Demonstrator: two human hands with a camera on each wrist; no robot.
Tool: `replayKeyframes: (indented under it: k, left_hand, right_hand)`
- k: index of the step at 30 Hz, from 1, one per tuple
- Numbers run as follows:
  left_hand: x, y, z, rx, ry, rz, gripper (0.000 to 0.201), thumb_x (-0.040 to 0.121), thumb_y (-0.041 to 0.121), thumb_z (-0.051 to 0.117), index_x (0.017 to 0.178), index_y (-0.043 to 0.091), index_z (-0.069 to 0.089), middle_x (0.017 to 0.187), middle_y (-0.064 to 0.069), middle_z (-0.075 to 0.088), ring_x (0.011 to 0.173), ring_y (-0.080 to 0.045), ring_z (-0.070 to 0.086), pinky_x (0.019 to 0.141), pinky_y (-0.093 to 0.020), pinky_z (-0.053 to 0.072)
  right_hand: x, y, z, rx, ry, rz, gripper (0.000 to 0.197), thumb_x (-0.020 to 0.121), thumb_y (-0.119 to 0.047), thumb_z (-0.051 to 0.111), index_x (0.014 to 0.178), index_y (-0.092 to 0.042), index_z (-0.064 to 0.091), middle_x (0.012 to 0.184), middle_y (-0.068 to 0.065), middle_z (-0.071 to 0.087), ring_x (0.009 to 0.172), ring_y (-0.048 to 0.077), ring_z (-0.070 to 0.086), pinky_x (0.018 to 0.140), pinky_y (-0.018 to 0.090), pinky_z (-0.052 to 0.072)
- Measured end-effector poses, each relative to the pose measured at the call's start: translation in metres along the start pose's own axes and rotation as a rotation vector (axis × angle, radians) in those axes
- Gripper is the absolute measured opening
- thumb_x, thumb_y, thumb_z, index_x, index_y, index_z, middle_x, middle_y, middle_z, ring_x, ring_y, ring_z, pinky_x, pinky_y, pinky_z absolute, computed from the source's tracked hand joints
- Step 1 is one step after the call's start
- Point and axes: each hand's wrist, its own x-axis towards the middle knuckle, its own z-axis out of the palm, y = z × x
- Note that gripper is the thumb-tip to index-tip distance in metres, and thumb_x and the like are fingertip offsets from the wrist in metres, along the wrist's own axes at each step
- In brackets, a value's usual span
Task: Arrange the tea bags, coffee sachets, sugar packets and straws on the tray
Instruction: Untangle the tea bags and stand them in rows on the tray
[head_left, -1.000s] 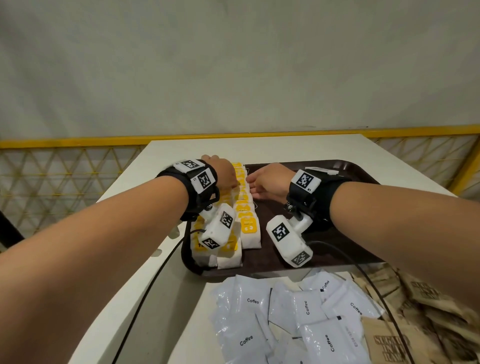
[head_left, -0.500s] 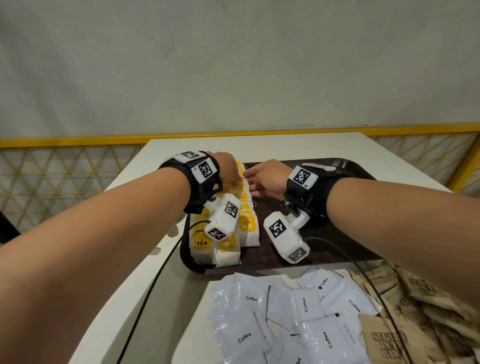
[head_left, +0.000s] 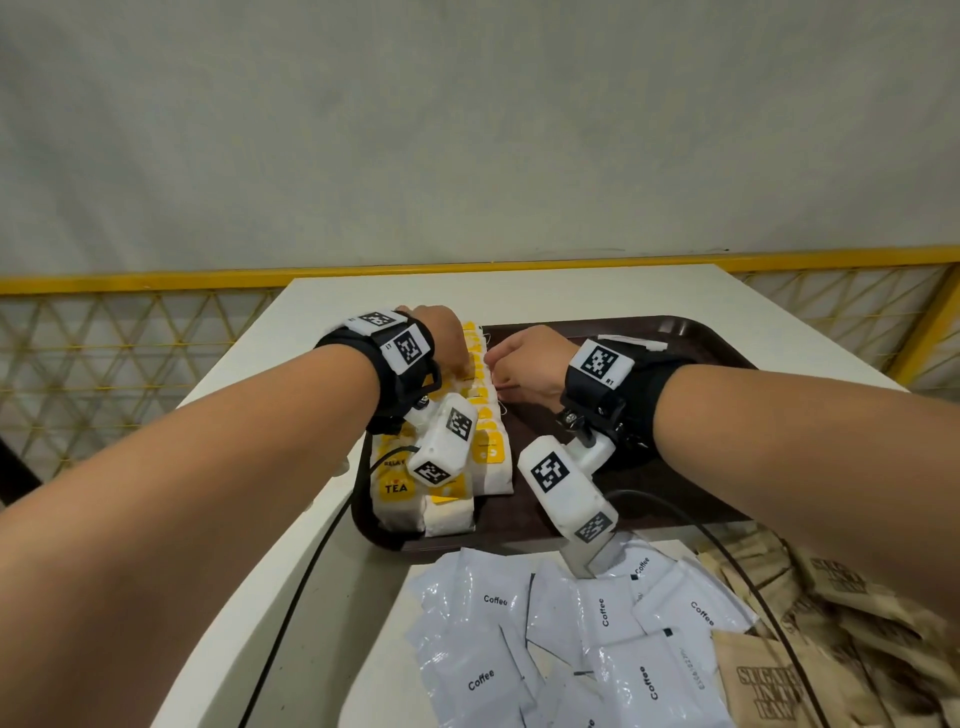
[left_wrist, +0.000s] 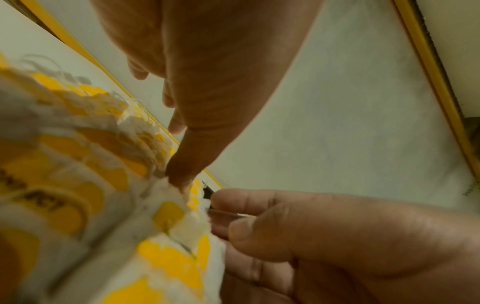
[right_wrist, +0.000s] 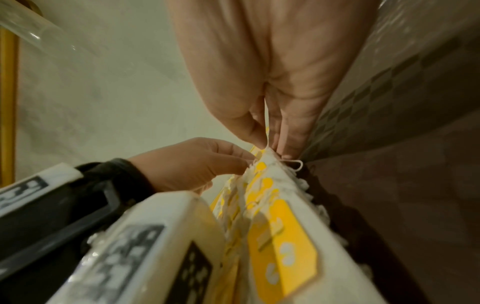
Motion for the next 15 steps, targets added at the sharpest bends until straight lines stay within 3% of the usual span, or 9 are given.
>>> replayKeyframes:
  k: [4, 8, 11, 15]
  left_hand:
    - [0.0, -0.012, 0.0, -0.11, 0.031, 0.008, 0.028, 0.085, 0.035, 0.067, 0.103, 0.015, 0.072, 0.108, -0.001, 0.069, 0.103, -0.021, 0.062, 0.096, -0.035, 0.047]
    - [-0.003, -0.023, -0.004, -0.209, 0.044, 0.031, 0.03, 0.088, 0.03, 0.065, 0.109, 0.009, 0.07, 0.113, -0.006, 0.068, 0.106, -0.024, 0.061, 0.089, -0.033, 0.049]
    - [-0.006, -0.026, -0.004, -0.279, 0.021, 0.056, 0.031, 0.088, 0.026, 0.066, 0.111, 0.006, 0.069, 0.116, -0.009, 0.066, 0.109, -0.025, 0.059, 0.086, -0.031, 0.046]
    - [-0.01, -0.025, -0.004, -0.338, -0.013, 0.089, 0.03, 0.083, 0.028, 0.071, 0.105, 0.007, 0.073, 0.107, -0.009, 0.069, 0.099, -0.022, 0.061, 0.077, -0.028, 0.043]
  right_hand:
    - [0.003, 0.002, 0.0, -0.035, -0.009, -0.02, 0.032, 0.088, 0.003, 0.054, 0.12, 0.003, 0.06, 0.121, 0.023, 0.062, 0.086, 0.02, 0.062, 0.082, 0.032, 0.057]
    - [0.006, 0.004, 0.003, -0.097, -0.01, -0.036, 0.034, 0.088, -0.001, 0.054, 0.122, 0.001, 0.059, 0.123, 0.021, 0.061, 0.107, 0.03, 0.063, 0.09, 0.036, 0.055]
    - [0.01, 0.003, 0.002, -0.076, 0.002, -0.039, 0.033, 0.088, -0.001, 0.054, 0.121, 0.002, 0.059, 0.118, 0.021, 0.062, 0.093, 0.024, 0.062, 0.088, 0.037, 0.056]
    - [0.01, 0.004, -0.004, -0.019, 0.013, -0.002, 0.03, 0.089, 0.001, 0.055, 0.119, 0.006, 0.058, 0.093, 0.014, 0.063, 0.082, 0.023, 0.063, 0.081, 0.035, 0.057]
